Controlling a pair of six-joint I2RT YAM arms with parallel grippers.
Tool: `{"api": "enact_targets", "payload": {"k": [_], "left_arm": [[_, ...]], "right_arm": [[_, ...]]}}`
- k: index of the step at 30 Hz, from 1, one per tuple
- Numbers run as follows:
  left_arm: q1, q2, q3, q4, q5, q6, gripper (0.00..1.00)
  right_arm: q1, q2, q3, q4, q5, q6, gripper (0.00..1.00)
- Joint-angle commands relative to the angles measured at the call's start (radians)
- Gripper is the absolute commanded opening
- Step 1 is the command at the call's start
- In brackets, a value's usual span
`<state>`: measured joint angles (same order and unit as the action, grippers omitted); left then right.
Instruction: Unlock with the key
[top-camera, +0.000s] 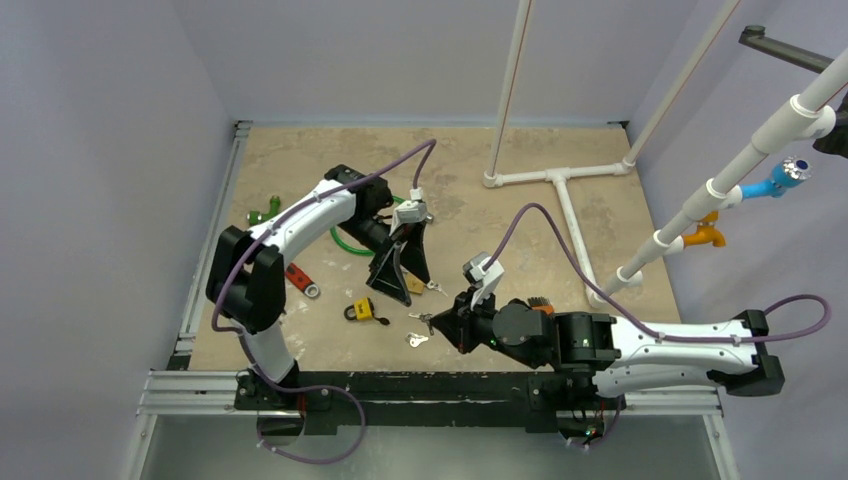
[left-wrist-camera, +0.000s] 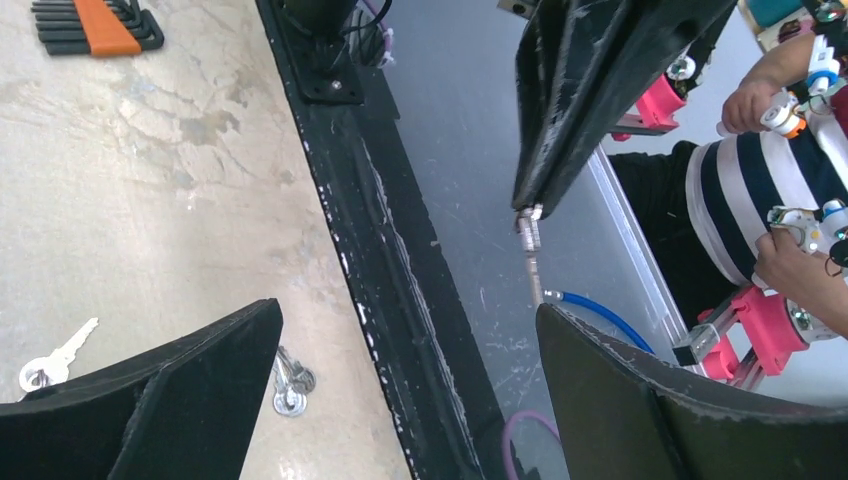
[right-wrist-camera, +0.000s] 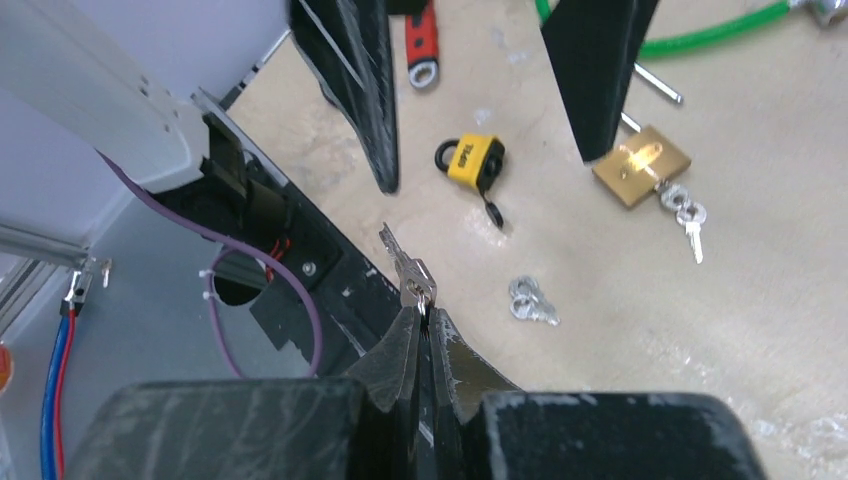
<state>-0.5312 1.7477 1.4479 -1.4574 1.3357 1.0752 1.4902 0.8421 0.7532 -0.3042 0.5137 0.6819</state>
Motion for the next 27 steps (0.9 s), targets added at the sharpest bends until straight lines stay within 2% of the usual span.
{"api": "enact_targets", "payload": {"k": [1,13,19,27], "left_arm": [[0.006,-0.023,-0.003,-0.332,0.165,0.273,1.00],[-0.010,-0.137,-0.049,-0.333,0.143,0.258,1.00],[-0.038,-0.098,-0.030,-0.305,0.106,0.198,0.80],[-0.049,-0.177,-0.061,0.033,0.024,-0.204,0.58]], "right_arm": [[-0.008,0.031,0.104,0.003,0.058,-0.122,0.00],[-0.037,0.048,0.171,-0.035,0.096,-0.239,0.00],[-0.040,0.083,0.223,-0.017,0.111,-0.309,0.00],[-0.047,0.116,0.244,-0.022,0.107,-0.330,0.00]]}}
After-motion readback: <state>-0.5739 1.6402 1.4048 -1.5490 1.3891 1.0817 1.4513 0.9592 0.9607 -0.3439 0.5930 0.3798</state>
